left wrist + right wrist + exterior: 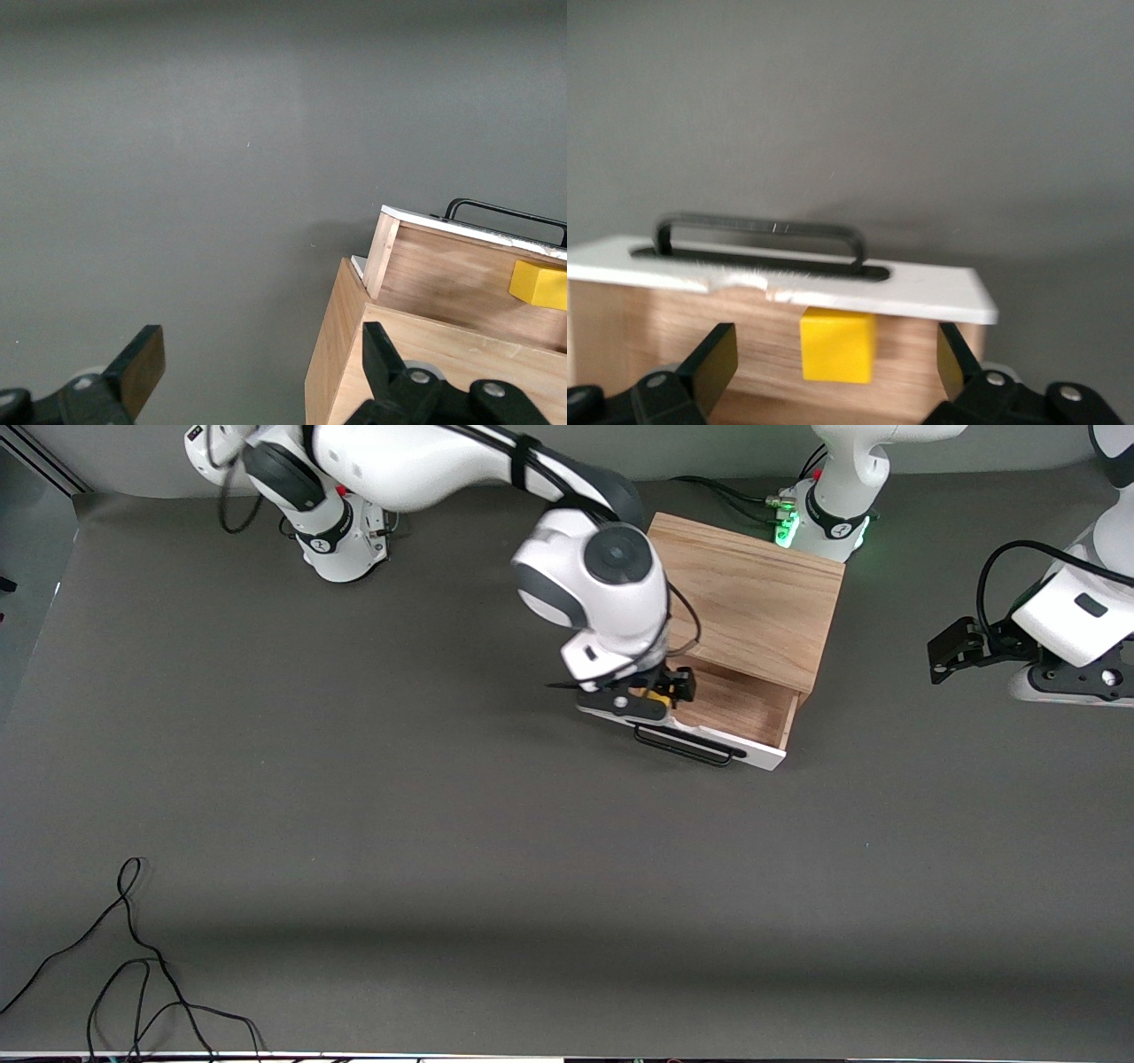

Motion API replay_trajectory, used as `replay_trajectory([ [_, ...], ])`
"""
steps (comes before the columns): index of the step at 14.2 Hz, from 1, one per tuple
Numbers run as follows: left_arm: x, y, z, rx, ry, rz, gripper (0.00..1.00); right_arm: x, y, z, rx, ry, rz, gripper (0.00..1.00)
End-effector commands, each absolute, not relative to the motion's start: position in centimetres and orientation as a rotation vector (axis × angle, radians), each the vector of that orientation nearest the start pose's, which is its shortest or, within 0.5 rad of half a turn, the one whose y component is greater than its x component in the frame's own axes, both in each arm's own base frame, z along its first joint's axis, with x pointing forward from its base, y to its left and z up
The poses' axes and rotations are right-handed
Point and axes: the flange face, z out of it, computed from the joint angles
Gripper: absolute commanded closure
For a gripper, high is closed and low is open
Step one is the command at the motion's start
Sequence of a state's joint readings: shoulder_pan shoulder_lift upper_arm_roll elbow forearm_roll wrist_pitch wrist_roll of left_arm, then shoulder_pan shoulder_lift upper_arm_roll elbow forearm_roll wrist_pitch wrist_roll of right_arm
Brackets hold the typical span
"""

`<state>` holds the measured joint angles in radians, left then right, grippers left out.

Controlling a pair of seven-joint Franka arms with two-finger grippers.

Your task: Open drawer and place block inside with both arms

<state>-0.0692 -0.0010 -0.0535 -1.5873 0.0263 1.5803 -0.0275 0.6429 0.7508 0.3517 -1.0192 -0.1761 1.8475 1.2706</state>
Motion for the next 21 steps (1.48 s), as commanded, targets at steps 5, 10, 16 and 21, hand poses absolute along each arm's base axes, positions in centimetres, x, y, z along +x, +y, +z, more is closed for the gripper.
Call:
replay_trajectory([
  [5,55.0,-6.3,62.1,-3.109,0.168,-0.003,0.01,59.5,35.0,56.9,-2.969,0.442,0.102,0.00],
  [10,55.0,-6.3,62.1,-3.109,0.168,-0.003,0.01,61.5,20.0,59.0,-3.045,0.396,-0.010,0.00],
  [16,55.0,-6.3,62.1,-3.109,0.168,-0.003,0.01,58.1,7.3,59.5,-3.068,0.314,-0.132,0.00],
  [21,55.0,-6.3,62.0,-3.109,0.168,0.000,0.01,57.0,3.2,59.1,-3.085,0.180,-0.147,0.00],
])
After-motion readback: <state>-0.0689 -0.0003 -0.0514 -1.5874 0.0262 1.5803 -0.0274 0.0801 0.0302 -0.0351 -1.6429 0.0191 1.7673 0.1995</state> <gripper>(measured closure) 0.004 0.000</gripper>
